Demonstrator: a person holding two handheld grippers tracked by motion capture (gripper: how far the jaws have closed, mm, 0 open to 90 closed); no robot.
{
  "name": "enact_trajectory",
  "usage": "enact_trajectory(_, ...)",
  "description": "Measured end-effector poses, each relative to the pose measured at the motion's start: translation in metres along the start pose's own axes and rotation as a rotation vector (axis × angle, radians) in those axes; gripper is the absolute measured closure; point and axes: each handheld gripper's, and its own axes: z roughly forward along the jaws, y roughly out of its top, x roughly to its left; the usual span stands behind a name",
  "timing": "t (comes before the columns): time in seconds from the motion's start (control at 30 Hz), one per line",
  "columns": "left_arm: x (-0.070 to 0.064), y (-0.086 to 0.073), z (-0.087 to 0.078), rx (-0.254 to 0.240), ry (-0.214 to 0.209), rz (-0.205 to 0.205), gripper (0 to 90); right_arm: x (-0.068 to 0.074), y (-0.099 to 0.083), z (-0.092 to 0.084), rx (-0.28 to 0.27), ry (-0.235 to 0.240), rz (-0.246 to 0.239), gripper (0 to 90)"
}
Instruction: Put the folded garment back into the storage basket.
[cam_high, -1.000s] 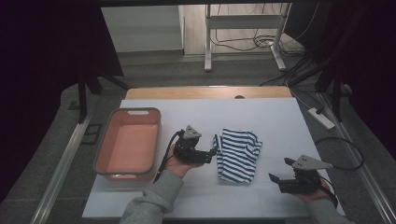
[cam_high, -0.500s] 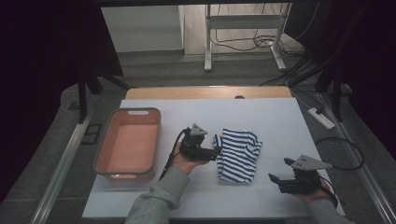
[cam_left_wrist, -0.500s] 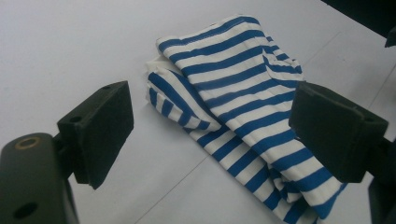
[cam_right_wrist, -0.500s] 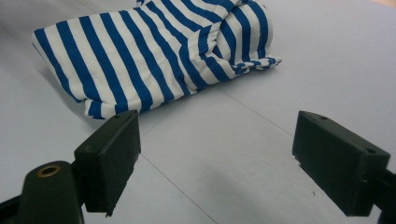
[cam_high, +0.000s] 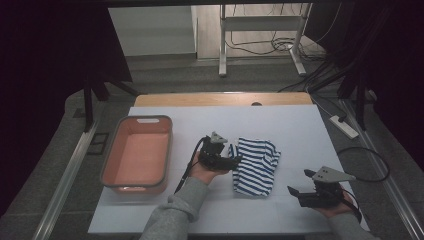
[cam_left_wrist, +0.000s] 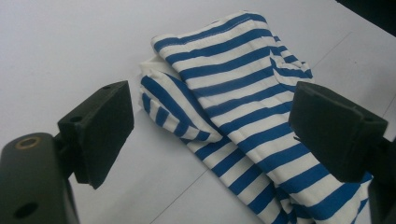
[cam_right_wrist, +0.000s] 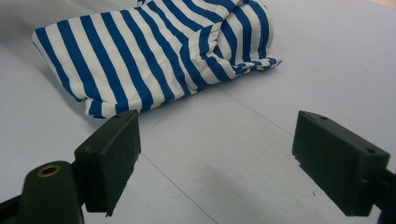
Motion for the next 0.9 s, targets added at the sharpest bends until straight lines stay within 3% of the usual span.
enact_trajectory(0.9, 0.007, 0.011, 0.026, 0.025, 0.013, -0.037, 14.2, 0.0, 0.001, 0.0, -0.002, 0.006, -0.003, 16.1)
